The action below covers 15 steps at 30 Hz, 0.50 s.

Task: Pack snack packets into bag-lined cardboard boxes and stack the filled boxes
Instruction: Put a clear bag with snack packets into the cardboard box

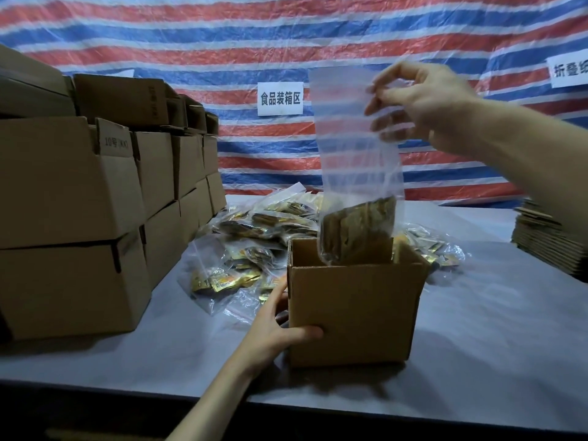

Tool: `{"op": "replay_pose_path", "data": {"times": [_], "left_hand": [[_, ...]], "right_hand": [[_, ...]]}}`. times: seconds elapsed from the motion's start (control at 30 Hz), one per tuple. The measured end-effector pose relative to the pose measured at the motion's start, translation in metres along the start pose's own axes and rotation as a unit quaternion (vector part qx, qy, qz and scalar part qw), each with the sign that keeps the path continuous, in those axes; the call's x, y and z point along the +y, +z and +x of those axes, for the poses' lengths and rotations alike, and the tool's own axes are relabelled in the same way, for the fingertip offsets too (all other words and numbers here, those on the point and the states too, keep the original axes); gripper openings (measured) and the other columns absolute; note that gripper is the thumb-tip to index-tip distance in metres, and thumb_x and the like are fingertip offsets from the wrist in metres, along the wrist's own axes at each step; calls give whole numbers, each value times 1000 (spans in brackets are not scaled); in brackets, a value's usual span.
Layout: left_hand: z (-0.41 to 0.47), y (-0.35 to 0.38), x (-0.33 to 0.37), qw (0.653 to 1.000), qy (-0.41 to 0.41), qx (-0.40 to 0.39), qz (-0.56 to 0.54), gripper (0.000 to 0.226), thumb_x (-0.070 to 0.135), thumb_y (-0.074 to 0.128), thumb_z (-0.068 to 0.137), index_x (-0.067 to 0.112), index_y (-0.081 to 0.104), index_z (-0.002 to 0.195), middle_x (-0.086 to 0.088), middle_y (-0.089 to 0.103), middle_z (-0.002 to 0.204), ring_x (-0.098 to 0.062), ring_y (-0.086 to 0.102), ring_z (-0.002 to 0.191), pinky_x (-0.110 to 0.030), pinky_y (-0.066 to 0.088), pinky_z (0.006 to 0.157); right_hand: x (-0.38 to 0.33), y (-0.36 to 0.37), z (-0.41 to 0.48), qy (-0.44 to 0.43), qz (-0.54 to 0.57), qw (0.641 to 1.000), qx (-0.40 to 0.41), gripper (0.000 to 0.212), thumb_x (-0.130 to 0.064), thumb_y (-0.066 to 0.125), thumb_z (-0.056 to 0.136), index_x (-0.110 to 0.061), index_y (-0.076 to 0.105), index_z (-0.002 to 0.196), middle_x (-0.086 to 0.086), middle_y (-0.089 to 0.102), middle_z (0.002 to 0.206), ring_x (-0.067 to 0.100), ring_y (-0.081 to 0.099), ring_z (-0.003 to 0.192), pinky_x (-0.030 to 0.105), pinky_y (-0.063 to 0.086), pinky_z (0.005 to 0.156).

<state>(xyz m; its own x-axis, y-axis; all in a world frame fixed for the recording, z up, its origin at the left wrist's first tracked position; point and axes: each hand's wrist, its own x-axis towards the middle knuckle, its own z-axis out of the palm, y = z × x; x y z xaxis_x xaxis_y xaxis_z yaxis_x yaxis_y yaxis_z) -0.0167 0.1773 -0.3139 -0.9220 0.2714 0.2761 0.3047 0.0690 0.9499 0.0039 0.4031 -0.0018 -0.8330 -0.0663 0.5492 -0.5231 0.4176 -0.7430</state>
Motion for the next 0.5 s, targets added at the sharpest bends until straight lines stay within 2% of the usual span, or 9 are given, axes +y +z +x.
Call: {"op": "replay_pose_path", "data": {"times": [0.17,0.3,0.37,0.43,0.5], "left_hand": [[0,2,-1,1000,4,7,-14,108,35,92,49,26,48,147,-2,67,129,-8,68,109,-17,53,85],[-1,3,-2,1000,14,11,-23,108,33,91,48,25,48,147,-4,68,128,-8,70,107,-16,52,84],[0,2,-2,1000,16,12,-20,107,33,91,48,25,49,146,-2,69,127,-7,70,106,-14,51,83],[0,2,-3,1000,16,12,-14,105,35,91,46,27,51,144,1,70,125,-6,69,106,-13,51,83],[0,1,-2,1000,14,12,-13,106,35,91,46,26,51,143,2,71,123,-5,69,106,-12,51,82]], "right_hand": [[10,8,-14,34,-22,997,-73,11,-14,55,102,-18,65,100,6,78,92,19,76,74,32,62,64],[24,17,-29,29,-96,982,-163,9,-12,57,100,-15,65,104,4,79,92,22,77,81,37,62,72],[33,22,-37,43,-142,960,-239,9,-12,59,99,-14,65,105,0,79,95,23,77,85,41,63,75],[41,23,-44,66,-194,918,-341,10,-17,62,98,-15,65,107,-3,78,102,24,77,89,47,63,81],[44,19,-48,70,-212,889,-400,14,-22,62,99,-15,65,110,-5,78,108,24,77,92,52,61,85]]}}
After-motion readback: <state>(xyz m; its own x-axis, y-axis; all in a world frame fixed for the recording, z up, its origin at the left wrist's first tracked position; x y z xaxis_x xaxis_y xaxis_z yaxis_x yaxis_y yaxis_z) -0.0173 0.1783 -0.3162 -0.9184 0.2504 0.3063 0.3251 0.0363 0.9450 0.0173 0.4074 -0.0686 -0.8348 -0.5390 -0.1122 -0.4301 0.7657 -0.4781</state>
